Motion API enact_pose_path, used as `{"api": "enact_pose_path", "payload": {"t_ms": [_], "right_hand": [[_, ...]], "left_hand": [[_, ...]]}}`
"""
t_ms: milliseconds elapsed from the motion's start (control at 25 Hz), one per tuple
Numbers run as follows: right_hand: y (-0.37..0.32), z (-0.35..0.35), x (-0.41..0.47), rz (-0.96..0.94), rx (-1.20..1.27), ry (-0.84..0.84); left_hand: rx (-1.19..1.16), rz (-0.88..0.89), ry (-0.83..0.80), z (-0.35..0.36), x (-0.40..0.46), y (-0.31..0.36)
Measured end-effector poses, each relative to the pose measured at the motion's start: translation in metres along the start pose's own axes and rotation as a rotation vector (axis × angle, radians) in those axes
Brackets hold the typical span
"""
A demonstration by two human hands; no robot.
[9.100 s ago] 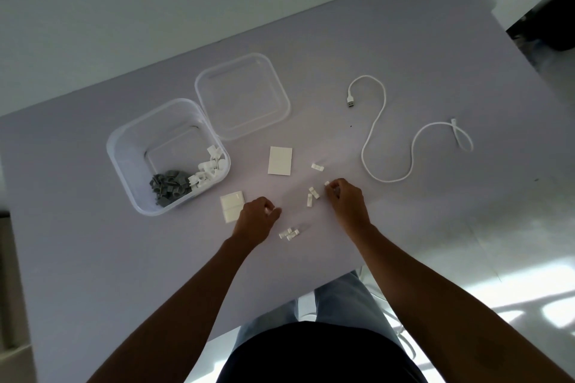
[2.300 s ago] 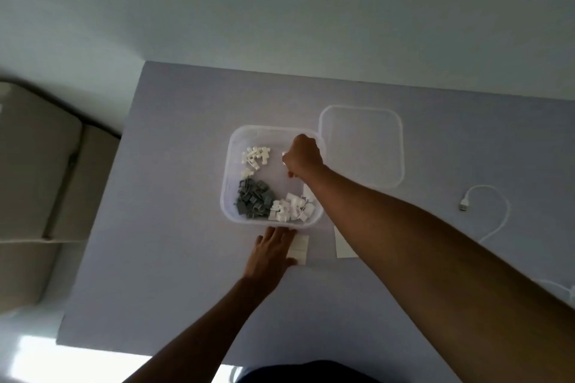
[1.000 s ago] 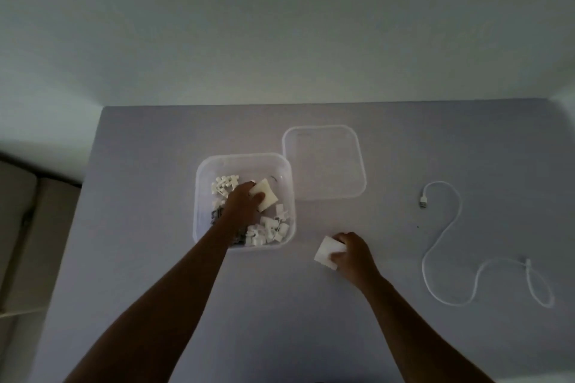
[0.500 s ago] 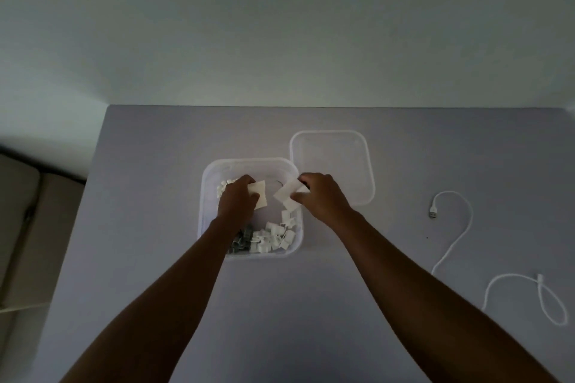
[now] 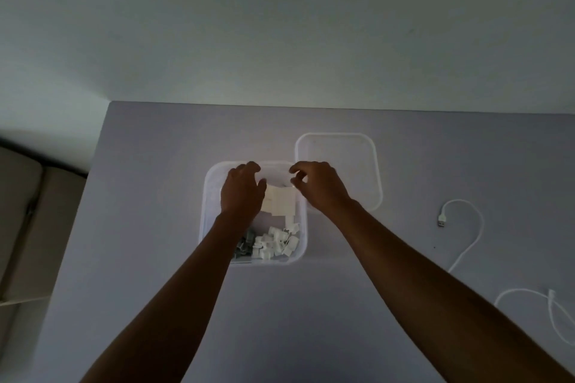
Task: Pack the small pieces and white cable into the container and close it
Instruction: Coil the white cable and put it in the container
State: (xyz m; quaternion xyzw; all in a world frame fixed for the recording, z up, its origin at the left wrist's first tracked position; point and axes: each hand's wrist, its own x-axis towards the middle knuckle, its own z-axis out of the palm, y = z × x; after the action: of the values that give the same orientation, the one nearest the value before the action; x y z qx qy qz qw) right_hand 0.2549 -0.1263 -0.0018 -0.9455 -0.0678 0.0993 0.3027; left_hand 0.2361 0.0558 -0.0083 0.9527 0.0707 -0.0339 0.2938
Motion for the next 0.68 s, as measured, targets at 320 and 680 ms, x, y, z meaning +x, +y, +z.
{"api": "enact_pose_path", "payload": {"t_ms": [320,680], "right_hand": [[0.122,-0.014,-0.054,0.594,0.023,0.377],[0.160,-0.007,-0.094,0.678,0.250,0.419]], "left_hand": [[-0.384,0.186,-0.047,0.030,-0.007,0.096],[-0.177,0.076,-0.387,0.106,-0.067,0.114]]}}
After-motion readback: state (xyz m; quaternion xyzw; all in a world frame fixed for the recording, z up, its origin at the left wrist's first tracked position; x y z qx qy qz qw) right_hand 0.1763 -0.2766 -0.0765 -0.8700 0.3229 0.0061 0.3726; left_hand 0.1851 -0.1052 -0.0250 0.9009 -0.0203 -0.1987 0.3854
